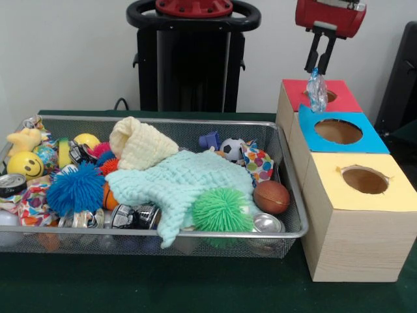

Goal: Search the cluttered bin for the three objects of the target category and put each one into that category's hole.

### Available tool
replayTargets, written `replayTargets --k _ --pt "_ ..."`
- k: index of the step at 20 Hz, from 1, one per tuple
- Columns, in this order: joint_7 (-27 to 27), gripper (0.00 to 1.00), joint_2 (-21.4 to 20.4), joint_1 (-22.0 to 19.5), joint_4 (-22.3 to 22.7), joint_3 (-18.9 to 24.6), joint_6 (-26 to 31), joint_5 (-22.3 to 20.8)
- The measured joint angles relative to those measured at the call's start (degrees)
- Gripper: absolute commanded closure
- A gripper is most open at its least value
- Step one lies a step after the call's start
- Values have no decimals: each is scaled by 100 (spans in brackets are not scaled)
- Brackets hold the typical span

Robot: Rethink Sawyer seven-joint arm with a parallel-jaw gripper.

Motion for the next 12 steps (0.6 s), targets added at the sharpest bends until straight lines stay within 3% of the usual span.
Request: replayTargets --k 12 --pt "0 100 321 197 -269 -211 1 185"
